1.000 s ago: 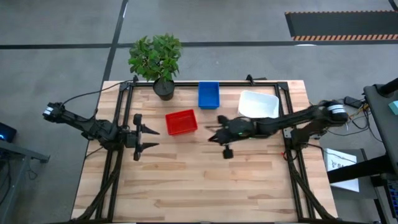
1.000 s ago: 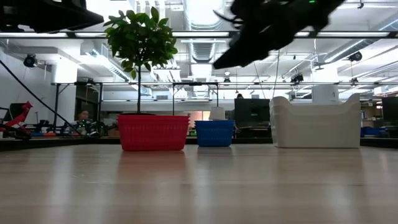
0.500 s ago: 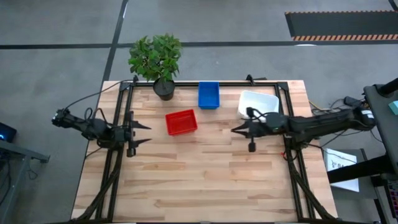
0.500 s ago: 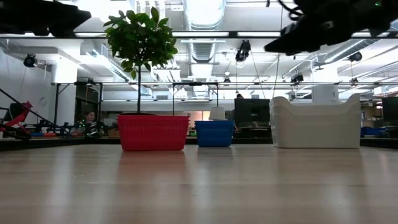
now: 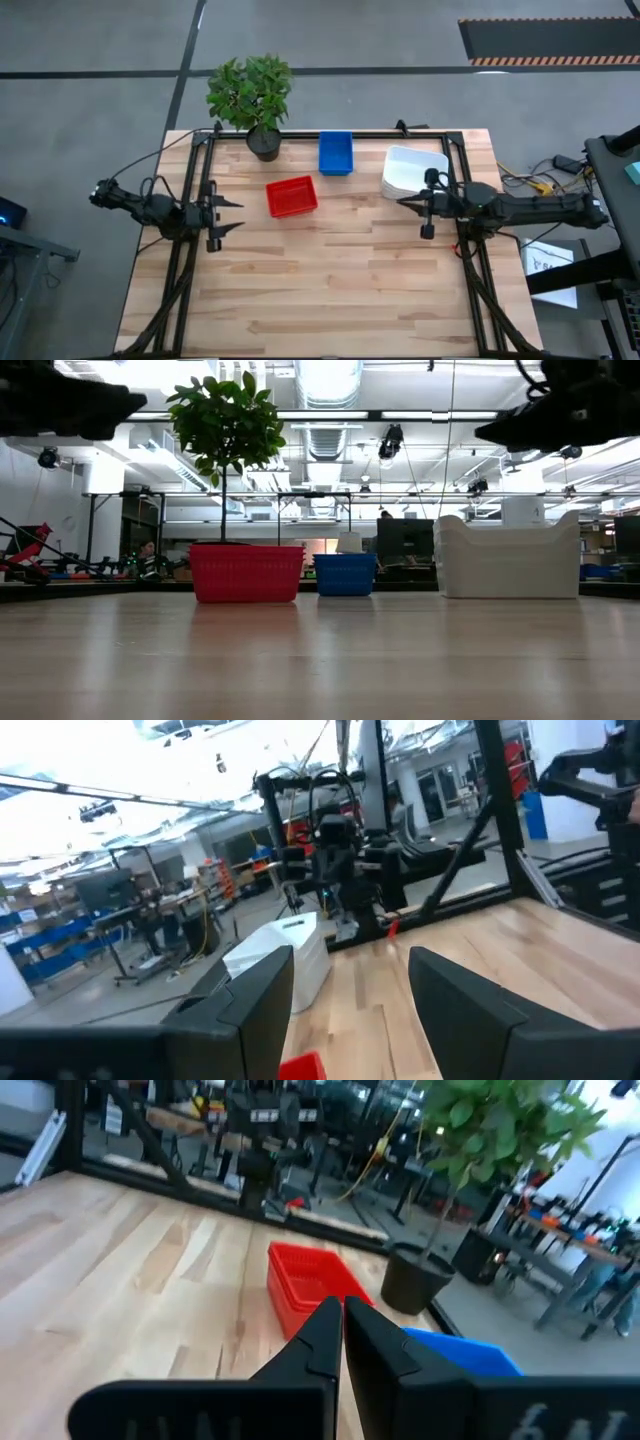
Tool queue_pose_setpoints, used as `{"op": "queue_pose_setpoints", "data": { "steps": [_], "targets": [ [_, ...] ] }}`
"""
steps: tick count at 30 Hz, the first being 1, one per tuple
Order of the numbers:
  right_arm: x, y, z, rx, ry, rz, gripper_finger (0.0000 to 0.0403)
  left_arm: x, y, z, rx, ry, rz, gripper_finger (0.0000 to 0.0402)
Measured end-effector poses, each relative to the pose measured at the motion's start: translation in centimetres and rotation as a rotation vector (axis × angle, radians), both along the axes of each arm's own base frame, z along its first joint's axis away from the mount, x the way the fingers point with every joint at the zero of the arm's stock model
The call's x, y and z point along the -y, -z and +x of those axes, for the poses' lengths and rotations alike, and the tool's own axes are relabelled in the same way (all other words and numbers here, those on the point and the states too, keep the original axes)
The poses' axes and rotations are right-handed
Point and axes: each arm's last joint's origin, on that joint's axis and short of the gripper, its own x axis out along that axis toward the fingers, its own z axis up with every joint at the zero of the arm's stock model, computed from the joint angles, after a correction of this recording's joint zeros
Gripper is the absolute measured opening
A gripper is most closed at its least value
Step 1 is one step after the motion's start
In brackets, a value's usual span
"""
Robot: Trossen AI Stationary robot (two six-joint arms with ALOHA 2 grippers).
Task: Stack baskets by color
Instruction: Return to Home Position
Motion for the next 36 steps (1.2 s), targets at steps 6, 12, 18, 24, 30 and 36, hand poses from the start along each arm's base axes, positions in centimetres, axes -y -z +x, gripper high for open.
{"op": "queue_pose_setpoints", "data": {
  "steps": [6,12,18,24,30,36],
  "targets": [
    [-0.1,0.3,-1.9,0.115,-0.005,-0.028,0.0009,-0.1,-0.3,-0.1,0.032,-0.021,-0.016,0.0184],
    [-0.2,0.9,-3.1,0.185,-0.002,-0.077,0.0009,-0.1,-0.2,0.0,0.031,-0.020,-0.015,0.0184],
    [-0.3,3.0,-2.3,0.153,-0.056,-0.078,0.0009,-0.1,-0.1,0.0,0.026,-0.020,-0.013,0.0184],
    [-0.6,3.3,-2.2,0.130,-0.141,-0.015,0.0009,0.0,0.8,0.2,0.006,-0.021,-0.005,0.0184],
    [-0.6,3.4,-2.1,0.123,-0.152,0.204,0.0009,0.1,2.0,0.5,-0.038,-0.020,0.013,0.0184],
    [-0.5,3.4,-2.1,0.125,-0.158,0.310,0.0009,0.2,2.2,0.6,-0.054,-0.020,0.020,0.0184]
  ]
}}
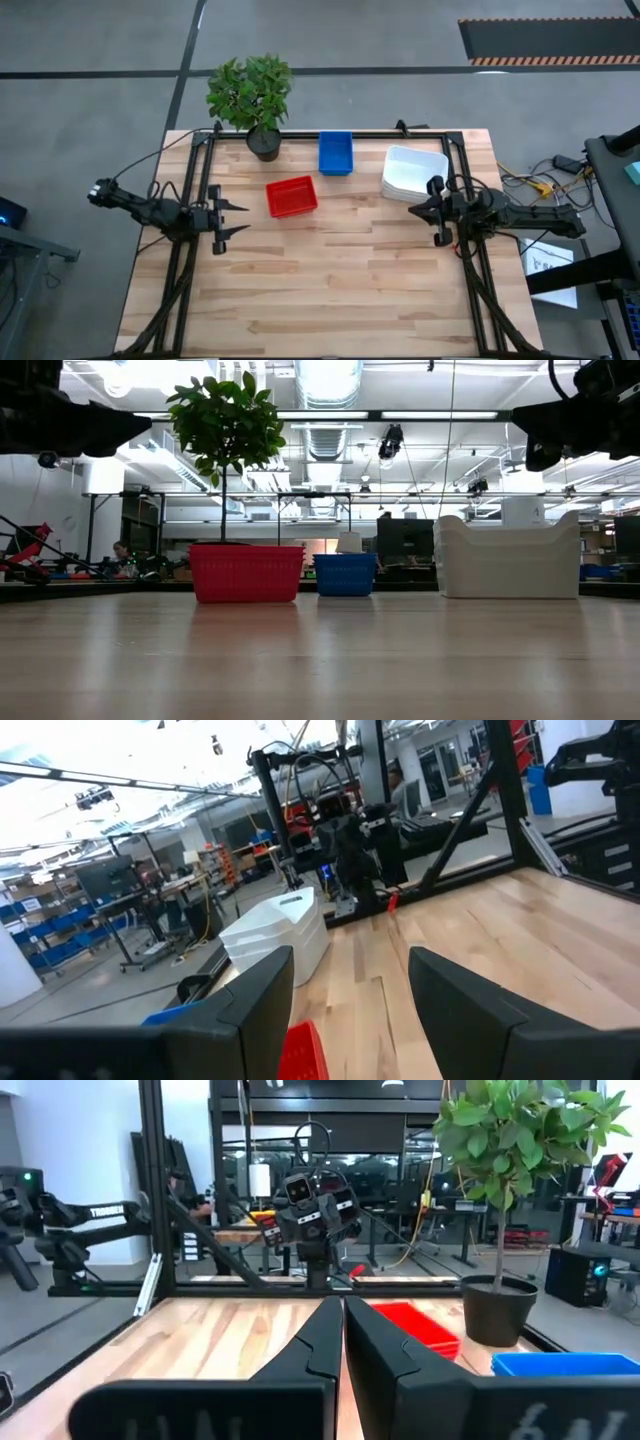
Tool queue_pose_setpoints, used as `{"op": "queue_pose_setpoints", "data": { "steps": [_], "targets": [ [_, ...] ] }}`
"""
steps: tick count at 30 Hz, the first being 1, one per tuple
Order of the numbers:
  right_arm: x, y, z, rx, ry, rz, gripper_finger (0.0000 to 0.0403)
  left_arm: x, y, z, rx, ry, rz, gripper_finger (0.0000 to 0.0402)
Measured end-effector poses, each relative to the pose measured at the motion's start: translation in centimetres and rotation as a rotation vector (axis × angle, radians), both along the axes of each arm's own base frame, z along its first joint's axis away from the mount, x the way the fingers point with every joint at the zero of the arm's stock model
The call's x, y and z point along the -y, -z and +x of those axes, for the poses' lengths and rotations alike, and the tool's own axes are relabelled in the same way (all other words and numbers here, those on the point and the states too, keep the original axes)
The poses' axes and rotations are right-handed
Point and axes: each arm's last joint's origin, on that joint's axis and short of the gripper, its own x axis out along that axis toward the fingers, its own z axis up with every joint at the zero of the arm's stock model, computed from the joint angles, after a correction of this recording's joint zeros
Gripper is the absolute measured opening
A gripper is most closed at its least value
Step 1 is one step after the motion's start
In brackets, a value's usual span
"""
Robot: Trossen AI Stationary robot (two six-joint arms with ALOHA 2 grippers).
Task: Stack baskets by color
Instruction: Return to Home Position
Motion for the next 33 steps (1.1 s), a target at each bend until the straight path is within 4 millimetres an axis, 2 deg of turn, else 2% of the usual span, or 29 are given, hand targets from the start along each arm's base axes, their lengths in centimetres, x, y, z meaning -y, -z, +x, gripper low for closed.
{"op": "queue_pose_setpoints", "data": {
  "steps": [33],
  "targets": [
    [0.00,0.04,0.01,-0.002,0.000,0.009,0.0009,0.06,0.16,0.14,-0.019,0.001,0.008,0.0184]
  ]
}}
